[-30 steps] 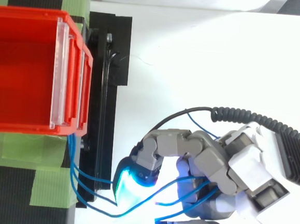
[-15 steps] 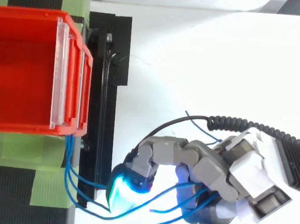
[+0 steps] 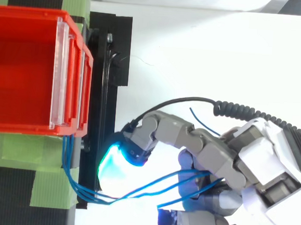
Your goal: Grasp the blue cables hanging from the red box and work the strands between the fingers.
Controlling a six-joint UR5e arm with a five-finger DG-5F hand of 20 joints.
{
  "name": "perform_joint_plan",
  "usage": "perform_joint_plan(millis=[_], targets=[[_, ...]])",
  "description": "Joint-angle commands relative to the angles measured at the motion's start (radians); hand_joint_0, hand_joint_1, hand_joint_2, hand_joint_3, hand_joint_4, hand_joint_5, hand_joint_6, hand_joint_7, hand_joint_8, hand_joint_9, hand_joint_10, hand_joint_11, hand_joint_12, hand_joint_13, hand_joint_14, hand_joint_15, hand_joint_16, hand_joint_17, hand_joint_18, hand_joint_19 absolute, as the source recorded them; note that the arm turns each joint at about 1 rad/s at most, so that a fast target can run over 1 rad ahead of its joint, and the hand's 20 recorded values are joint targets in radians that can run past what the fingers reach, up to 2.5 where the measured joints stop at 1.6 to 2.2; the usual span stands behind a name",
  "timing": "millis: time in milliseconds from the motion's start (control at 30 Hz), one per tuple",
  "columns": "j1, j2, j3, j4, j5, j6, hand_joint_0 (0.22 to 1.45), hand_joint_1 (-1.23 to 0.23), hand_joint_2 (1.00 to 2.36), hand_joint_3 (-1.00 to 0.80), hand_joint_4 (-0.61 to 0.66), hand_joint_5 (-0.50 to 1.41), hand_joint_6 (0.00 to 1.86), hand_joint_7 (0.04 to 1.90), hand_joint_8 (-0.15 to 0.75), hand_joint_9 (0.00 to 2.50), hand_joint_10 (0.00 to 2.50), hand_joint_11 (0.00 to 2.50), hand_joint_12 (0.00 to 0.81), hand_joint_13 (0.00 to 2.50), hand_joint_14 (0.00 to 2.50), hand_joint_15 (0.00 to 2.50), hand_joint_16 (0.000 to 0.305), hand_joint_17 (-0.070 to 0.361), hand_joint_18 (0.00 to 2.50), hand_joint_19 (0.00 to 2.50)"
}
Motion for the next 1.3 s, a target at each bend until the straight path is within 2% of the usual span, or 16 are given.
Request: perform_joint_plan(millis=[0, 300, 567, 967, 1100, 1267], targets=[[0.001, 0.000, 0.000, 0.021, 0.001, -0.024, 0.87, -0.58, 1.01, -0.76, 0.25, 0.21, 0.23, 1.37, 0.384, 0.99, 2.50, 2.50, 0.419, 1.08, 2.50, 1.64, 0.046, 0.104, 1.46, 1.18], [0.004, 0.000, 0.000, 0.040, 0.027, -0.039, 0.85, -0.59, 1.01, -0.79, 0.24, 0.19, 0.21, 1.38, 0.384, 0.99, 2.50, 2.50, 0.419, 1.08, 2.50, 1.64, 0.046, 0.104, 1.46, 1.18], [0.007, 0.000, -0.001, 0.023, 0.027, -0.036, 0.82, -0.61, 1.00, -0.90, 0.24, 0.14, 0.22, 1.36, 0.384, 0.99, 2.50, 2.50, 0.419, 1.08, 2.50, 1.64, 0.046, 0.104, 1.46, 1.18], [0.007, 0.000, 0.000, 0.023, 0.027, -0.034, 0.85, -0.64, 1.01, -0.77, 0.23, 0.10, 0.28, 1.35, 0.384, 0.99, 2.50, 2.50, 0.419, 1.08, 2.50, 1.64, 0.046, 0.104, 1.46, 1.18], [0.007, 0.000, 0.000, 0.021, 0.027, -0.034, 0.81, -0.65, 1.01, -0.84, 0.23, 0.07, 0.23, 1.37, 0.384, 0.99, 2.50, 2.50, 0.419, 1.08, 2.50, 1.64, 0.046, 0.104, 1.46, 1.18], [0.007, 0.001, -0.001, 0.020, 0.024, -0.033, 0.79, -0.65, 1.01, -0.84, 0.22, 0.07, 0.14, 1.38, 0.384, 0.99, 2.50, 2.50, 0.419, 1.08, 2.50, 1.64, 0.046, 0.104, 1.46, 1.18]])
